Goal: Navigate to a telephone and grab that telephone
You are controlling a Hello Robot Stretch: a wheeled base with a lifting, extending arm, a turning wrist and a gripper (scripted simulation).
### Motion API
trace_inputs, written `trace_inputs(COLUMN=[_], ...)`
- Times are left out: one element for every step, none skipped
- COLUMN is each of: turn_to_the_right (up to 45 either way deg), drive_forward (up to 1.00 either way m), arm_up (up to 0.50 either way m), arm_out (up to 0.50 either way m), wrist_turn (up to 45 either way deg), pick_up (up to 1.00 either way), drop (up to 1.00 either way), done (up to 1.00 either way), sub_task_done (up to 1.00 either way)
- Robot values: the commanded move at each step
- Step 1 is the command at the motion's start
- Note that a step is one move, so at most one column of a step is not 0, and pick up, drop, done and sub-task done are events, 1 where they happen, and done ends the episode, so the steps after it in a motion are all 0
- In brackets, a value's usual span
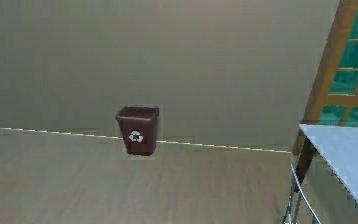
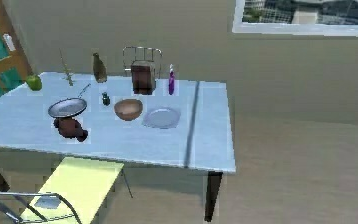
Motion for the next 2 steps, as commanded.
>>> trace_inputs(turn_to_the_right=[45.0, 21.0], drive_forward=[0.0, 0.0], arm_up=[0.0, 0.0], arm_out=[0.0, 0.0], wrist_turn=[0.0, 0.0], pick_up=[0.0, 0.0], drop=[0.0, 0.0], done=[0.0, 0.0], sub_task_done=[0.0, 0.0])
